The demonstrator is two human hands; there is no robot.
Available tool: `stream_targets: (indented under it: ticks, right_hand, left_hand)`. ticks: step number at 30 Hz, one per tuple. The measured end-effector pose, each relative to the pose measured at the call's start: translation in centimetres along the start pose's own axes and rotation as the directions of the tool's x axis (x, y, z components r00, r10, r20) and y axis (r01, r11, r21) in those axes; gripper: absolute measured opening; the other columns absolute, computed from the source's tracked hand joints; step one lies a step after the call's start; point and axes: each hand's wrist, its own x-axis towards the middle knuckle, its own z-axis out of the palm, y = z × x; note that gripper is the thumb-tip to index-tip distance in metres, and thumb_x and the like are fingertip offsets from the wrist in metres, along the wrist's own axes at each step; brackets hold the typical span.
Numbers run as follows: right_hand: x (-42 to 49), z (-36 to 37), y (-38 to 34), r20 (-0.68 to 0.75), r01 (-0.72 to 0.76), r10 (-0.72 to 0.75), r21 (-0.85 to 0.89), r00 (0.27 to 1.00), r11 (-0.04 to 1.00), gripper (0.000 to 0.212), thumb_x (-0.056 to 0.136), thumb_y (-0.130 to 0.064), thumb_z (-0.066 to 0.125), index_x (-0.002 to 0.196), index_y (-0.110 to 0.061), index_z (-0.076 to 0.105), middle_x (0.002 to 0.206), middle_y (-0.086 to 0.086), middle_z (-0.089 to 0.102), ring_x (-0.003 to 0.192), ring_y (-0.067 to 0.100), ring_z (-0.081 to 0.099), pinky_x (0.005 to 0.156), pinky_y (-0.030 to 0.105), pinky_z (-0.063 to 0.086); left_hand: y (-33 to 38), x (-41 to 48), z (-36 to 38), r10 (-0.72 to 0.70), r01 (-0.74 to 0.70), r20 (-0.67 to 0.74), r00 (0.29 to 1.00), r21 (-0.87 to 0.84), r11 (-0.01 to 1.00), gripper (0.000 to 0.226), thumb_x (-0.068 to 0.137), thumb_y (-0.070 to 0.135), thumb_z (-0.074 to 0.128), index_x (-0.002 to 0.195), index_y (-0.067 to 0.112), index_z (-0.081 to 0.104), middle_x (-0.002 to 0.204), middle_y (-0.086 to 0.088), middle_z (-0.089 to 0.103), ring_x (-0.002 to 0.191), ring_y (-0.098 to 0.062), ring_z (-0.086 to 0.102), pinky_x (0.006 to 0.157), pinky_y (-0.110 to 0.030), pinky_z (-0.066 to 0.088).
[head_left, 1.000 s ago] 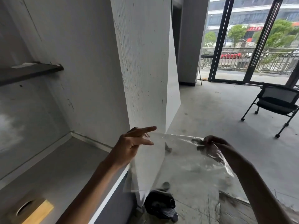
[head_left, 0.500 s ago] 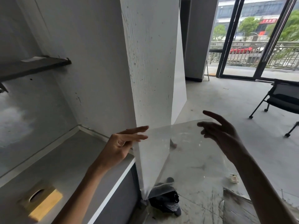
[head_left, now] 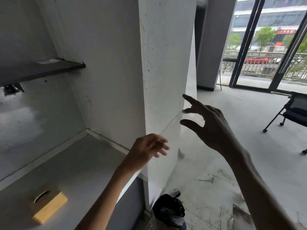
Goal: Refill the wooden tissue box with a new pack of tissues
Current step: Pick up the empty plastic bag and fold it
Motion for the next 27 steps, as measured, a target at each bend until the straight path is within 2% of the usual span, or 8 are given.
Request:
stream_targets:
  ticks: [1, 3, 5, 7, 10, 12, 16, 27]
  right_hand:
    - [-0.4, 0.0, 0.4, -0.124, -0.048, 0.041, -0.061, 0.991, 0.997, 0.072, 0.085, -0.053, 0.06, 0.148, -0.041, 0.027, 0.128, -0.017, 0.062, 0.13, 0.01, 0.047, 0.111, 0.042, 0.034]
    - [-2.1, 0.3, 1.3, -0.218, -0.24, 0.253, 0.086, 0.943, 0.967, 0.082, 0.082, -0.059, 0.057, 0.151, -0.042, 0.015, 0.145, -0.011, 0.047, 0.142, 0.013, 0.029, 0.115, 0.042, 0.025]
    - [-3.9, 1.6, 2.3, 0.001, -0.446, 0.485, 0.39, 0.875, 0.805, 0.095, 0.074, -0.065, 0.06, 0.151, -0.042, 0.01, 0.151, -0.005, 0.04, 0.141, 0.013, 0.03, 0.115, 0.044, 0.027]
    - [-5.5, 3.5, 2.9, 0.349, -0.575, 0.469, 0.625, 0.811, 0.528, 0.104, 0.063, -0.073, 0.068, 0.15, -0.033, 0.026, 0.141, 0.003, 0.055, 0.127, 0.015, 0.053, 0.11, 0.047, 0.038]
    - [-7.0, 6.1, 3.5, 0.522, -0.653, 0.406, 0.682, 0.75, 0.331, 0.058, 0.081, -0.048, 0.068, 0.129, -0.015, 0.059, 0.11, 0.01, 0.074, 0.098, 0.022, 0.07, 0.091, 0.04, 0.053]
    - [-7.2, 6.7, 3.9, 0.495, -0.649, 0.439, 0.679, 0.75, 0.342, 0.03, 0.092, -0.026, 0.059, 0.119, -0.014, 0.067, 0.105, 0.012, 0.075, 0.09, 0.021, 0.07, 0.08, 0.032, 0.054]
    - [-7.2, 6.3, 5.0, 0.533, -0.684, 0.444, 0.653, 0.72, 0.325, 0.025, 0.095, -0.023, 0.056, 0.115, -0.014, 0.069, 0.105, 0.012, 0.075, 0.09, 0.022, 0.072, 0.075, 0.028, 0.056]
    - [-7.7, 4.3, 6.1, 0.612, -0.697, 0.337, 0.603, 0.716, 0.388, 0.034, 0.097, -0.033, 0.047, 0.124, -0.02, 0.064, 0.112, 0.008, 0.073, 0.103, 0.026, 0.07, 0.08, 0.034, 0.056]
  left_hand:
    - [-0.4, -0.1, -0.1, -0.011, 0.004, -0.08, 0.997, -0.081, 0.997, 0.009, 0.091, 0.009, 0.063, 0.098, 0.006, 0.068, 0.089, -0.012, 0.076, 0.076, -0.023, 0.072, 0.065, -0.031, 0.053]
    - [-1.1, -0.3, -0.3, -0.065, 0.01, -0.213, 0.975, -0.248, 0.969, 0.011, 0.089, 0.007, 0.063, 0.099, 0.003, 0.066, 0.087, -0.014, 0.075, 0.07, -0.025, 0.071, 0.059, -0.029, 0.054]
    - [-1.7, -0.4, -0.7, -0.122, 0.02, -0.277, 0.953, -0.344, 0.939, 0.014, 0.089, 0.006, 0.061, 0.102, 0.003, 0.066, 0.089, -0.014, 0.076, 0.07, -0.025, 0.072, 0.057, -0.028, 0.057]
    - [-2.2, -0.5, -1.1, -0.152, 0.025, -0.284, 0.947, -0.406, 0.914, 0.017, 0.09, 0.004, 0.06, 0.106, 0.002, 0.065, 0.095, -0.017, 0.075, 0.075, -0.026, 0.073, 0.058, -0.029, 0.058]
    - [-2.6, -0.7, -1.6, -0.202, 0.055, -0.274, 0.94, -0.464, 0.884, 0.019, 0.091, 0.001, 0.059, 0.109, 0.001, 0.063, 0.101, -0.023, 0.072, 0.078, -0.03, 0.073, 0.059, -0.03, 0.058]
    - [-2.8, -0.8, -1.7, -0.238, 0.108, -0.222, 0.945, -0.476, 0.873, 0.02, 0.092, 0.001, 0.057, 0.111, -0.001, 0.061, 0.105, -0.024, 0.071, 0.08, -0.031, 0.073, 0.064, -0.034, 0.061]
    - [-3.5, -1.3, -2.2, -0.317, 0.248, -0.073, 0.945, -0.469, 0.847, 0.023, 0.094, 0.009, 0.057, 0.115, 0.0, 0.059, 0.109, -0.023, 0.071, 0.093, -0.038, 0.07, 0.081, -0.041, 0.059]
    - [-3.4, -1.6, -1.4, -0.279, 0.246, -0.087, 0.956, -0.278, 0.929, 0.017, 0.094, 0.005, 0.057, 0.109, 0.001, 0.065, 0.097, -0.02, 0.074, 0.073, -0.03, 0.073, 0.067, -0.033, 0.062]
